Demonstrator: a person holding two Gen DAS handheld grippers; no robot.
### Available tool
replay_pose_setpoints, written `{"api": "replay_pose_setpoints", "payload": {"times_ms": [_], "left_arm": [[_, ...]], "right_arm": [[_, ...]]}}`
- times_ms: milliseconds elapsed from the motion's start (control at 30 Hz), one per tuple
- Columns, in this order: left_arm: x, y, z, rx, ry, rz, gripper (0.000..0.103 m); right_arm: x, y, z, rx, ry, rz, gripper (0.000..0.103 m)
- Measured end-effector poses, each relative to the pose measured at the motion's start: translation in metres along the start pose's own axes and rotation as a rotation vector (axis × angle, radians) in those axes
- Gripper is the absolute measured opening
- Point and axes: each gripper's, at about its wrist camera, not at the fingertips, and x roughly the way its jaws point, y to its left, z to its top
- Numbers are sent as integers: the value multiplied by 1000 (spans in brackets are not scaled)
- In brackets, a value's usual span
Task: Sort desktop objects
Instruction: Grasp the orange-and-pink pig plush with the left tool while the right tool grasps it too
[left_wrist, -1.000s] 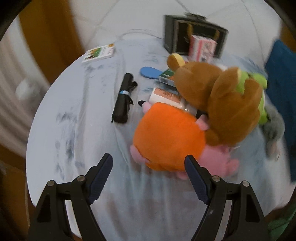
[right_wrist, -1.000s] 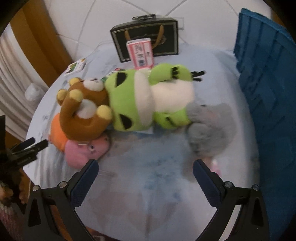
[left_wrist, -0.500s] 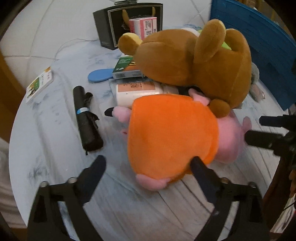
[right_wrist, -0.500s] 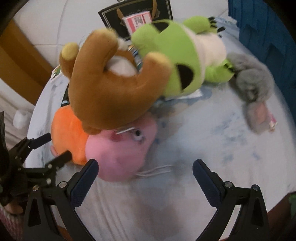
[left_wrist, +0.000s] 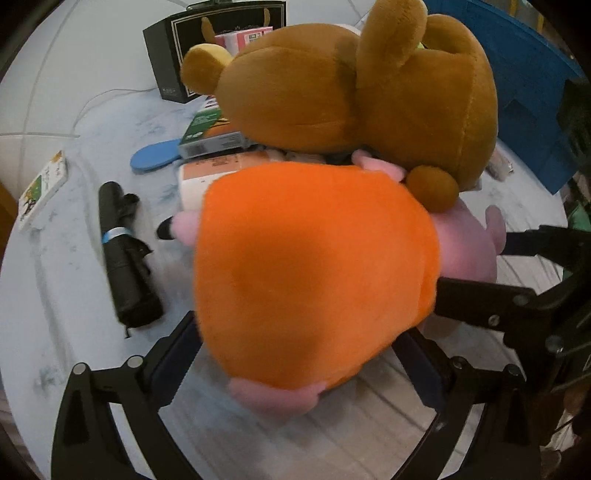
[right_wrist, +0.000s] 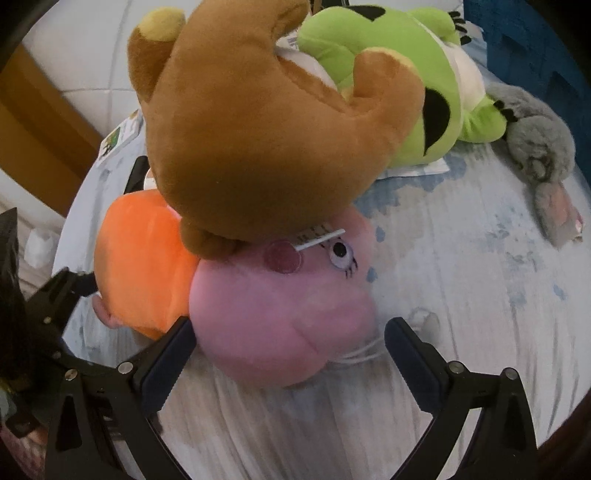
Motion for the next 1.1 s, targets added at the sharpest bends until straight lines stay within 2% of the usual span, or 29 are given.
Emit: {"api": "replay_pose_setpoints", "payload": {"times_ms": [33,100,133,167,200,267,500,600,633,700,800,867,900,1000,1067,1100], "left_arm": [[0,-1,0,0,-1,-16,84],[-2,-6,-1,9,-16,-7,81],[-3,-8,-1,16,-20,-1,77],[-6,-11,-2,23,-24,6,75],[-9,-12,-3,26,-27,6,73],[-18,-18,-7,50,-41,16,72],[-74,-31,-16,45,-138,-10,72],[-92,-35,-10,45,-188,1,71],[-95,-36,-8,41,-192,-2,68],[-91,-36,-1,38,-172,-5,68],[-81,-33,-1,37,-127,-2,69],[-73,-27,-3,14,-91,-12,75],[-65,-25,-5,14,-66,-9,76],[-54,-27,-10,55,-40,16,83],[-50,-28,-11,82,-42,14,90],[-46,-28,-10,93,-36,18,91]], "right_arm": [[1,-1,-1,4,-3,6,103],[4,-2,-2,7,-4,12,100],[5,0,-3,1,1,12,86],[4,1,-4,-2,6,28,78],[3,3,-6,-4,8,40,76],[-4,10,-13,-41,-3,-7,74],[-48,1,-40,-30,-42,27,68],[-72,-3,-49,-28,-67,40,58],[-83,-5,-40,-31,-82,34,50],[-94,-7,-36,-36,-87,13,45],[-93,-11,-35,-20,-66,23,44],[-91,-15,-33,-7,-52,36,45],[-90,-15,-35,-3,-46,37,49],[-81,-15,-35,8,-38,52,71],[-72,-14,-33,11,-39,73,76],[-70,-12,-31,6,-41,79,82]]}}
